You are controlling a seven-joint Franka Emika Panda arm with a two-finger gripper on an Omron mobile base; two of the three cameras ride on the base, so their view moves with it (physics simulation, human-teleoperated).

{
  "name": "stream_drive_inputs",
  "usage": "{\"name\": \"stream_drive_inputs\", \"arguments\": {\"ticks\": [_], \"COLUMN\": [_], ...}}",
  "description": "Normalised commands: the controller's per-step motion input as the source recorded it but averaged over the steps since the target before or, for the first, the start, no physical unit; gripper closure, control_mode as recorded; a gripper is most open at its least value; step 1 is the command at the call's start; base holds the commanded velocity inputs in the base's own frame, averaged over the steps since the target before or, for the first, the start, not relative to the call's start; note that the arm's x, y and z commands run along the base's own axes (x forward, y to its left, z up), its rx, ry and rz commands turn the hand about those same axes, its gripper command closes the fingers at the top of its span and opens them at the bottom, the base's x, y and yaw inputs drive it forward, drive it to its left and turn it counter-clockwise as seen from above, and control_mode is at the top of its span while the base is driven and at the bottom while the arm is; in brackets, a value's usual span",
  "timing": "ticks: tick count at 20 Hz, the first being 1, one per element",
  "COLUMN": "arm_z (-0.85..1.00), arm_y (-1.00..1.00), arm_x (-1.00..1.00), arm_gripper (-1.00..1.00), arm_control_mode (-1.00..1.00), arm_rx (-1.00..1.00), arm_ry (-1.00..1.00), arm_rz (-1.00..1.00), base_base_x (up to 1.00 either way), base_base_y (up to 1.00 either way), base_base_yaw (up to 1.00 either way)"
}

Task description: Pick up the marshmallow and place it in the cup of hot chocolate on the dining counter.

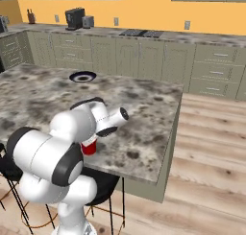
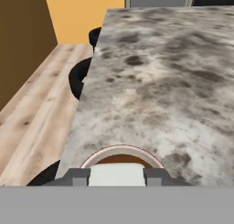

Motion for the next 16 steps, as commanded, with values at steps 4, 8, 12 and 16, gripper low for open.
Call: {"name": "stream_drive_inputs", "arguments": {"ticks": [4,8,12,16], "arm_z": [-0.18,0.0,0.01,0.46], "arm_y": [0.0,0.0,0.0,0.0], "arm_x": [0.0,0.0,0.0,-0.1], "arm_gripper": [-1.0,-1.0,-1.0,-1.0], "arm_control_mode": [-1.0,-1.0,-1.0,-1.0], "arm_rx": [-0.03,0.0,0.0,0.0], "arm_ry": [0.0,0.0,0.0,0.0], "arm_rz": [0.0,0.0,0.0,0.0], "base_base_x": [0.0,0.0,0.0,0.0], "base_base_y": [0.0,0.0,0.0,0.0], "base_base_yaw": [0.0,0.0,0.0,0.0]}}
